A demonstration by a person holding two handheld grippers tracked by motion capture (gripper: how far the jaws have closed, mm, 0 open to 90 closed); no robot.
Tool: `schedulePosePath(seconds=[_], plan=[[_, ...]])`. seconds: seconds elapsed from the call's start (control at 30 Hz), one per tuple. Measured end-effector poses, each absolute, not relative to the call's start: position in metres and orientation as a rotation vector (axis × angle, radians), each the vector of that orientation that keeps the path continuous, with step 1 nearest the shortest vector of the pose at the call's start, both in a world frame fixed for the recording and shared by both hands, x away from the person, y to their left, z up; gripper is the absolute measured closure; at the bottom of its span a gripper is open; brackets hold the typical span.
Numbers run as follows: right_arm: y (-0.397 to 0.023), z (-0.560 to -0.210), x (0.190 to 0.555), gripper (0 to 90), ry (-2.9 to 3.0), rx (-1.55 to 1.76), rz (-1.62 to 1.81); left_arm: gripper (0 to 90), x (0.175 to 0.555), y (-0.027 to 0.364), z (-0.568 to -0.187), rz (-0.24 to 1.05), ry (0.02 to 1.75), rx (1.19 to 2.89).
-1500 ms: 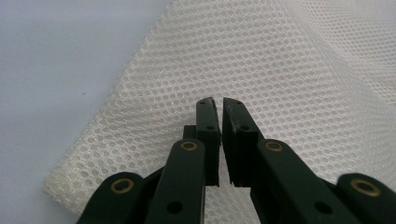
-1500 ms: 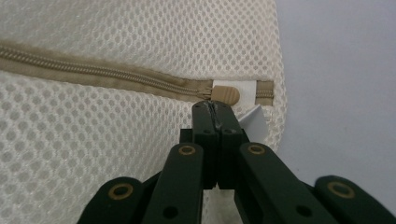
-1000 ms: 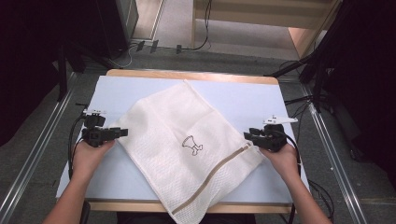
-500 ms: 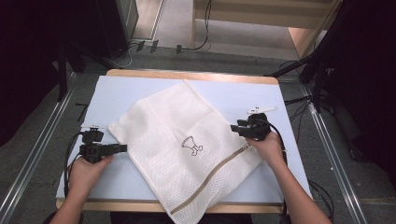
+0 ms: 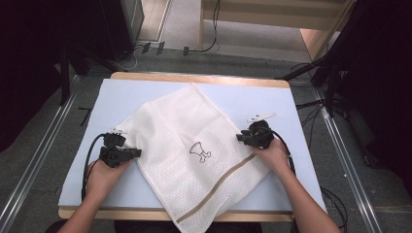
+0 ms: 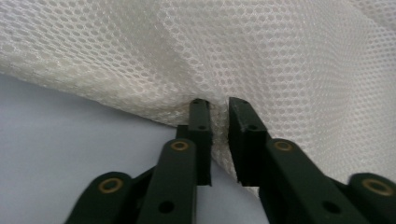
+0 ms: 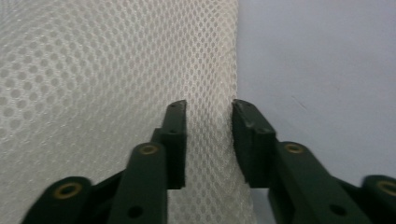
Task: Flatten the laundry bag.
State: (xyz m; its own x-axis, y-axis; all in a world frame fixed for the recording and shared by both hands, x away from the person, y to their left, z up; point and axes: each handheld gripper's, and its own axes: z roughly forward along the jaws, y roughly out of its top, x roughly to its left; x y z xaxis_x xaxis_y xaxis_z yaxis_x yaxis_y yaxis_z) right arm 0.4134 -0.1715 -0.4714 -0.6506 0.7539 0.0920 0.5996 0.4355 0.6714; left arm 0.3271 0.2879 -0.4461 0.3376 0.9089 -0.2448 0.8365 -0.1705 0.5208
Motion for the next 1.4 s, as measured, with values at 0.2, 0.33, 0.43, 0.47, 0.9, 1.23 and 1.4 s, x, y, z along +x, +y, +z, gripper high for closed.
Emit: schedulePosePath(seconds=[0.2,0.33,0.43,0.47,0.9,1.23,1.4], plan=[[-0.175,-0.470,0.415,85.1,2.486,1.261,1.044,88.0,0.339,0.302,-0.442,0.095,1.517,1.936],[-0.178,-0.466,0.414,85.5,2.469,1.280,1.035,87.9,0.348,0.309,-0.437,0.104,1.509,1.902],[-0.182,-0.463,0.412,85.2,2.446,1.297,1.057,87.8,0.367,0.314,-0.434,0.109,1.496,1.882],[-0.183,-0.462,0.411,85.2,2.444,1.307,1.058,87.8,0.372,0.314,-0.433,0.110,1.492,1.880],[-0.182,-0.464,0.383,84.2,2.454,1.326,1.058,87.3,0.414,0.318,-0.434,0.159,1.487,1.867],[-0.169,-0.465,0.352,83.6,2.511,1.243,1.054,84.7,0.435,0.315,-0.439,0.162,1.491,1.868],[-0.173,-0.466,0.350,75.8,2.509,1.261,1.084,69.2,0.433,0.315,-0.437,0.154,1.485,1.875]])
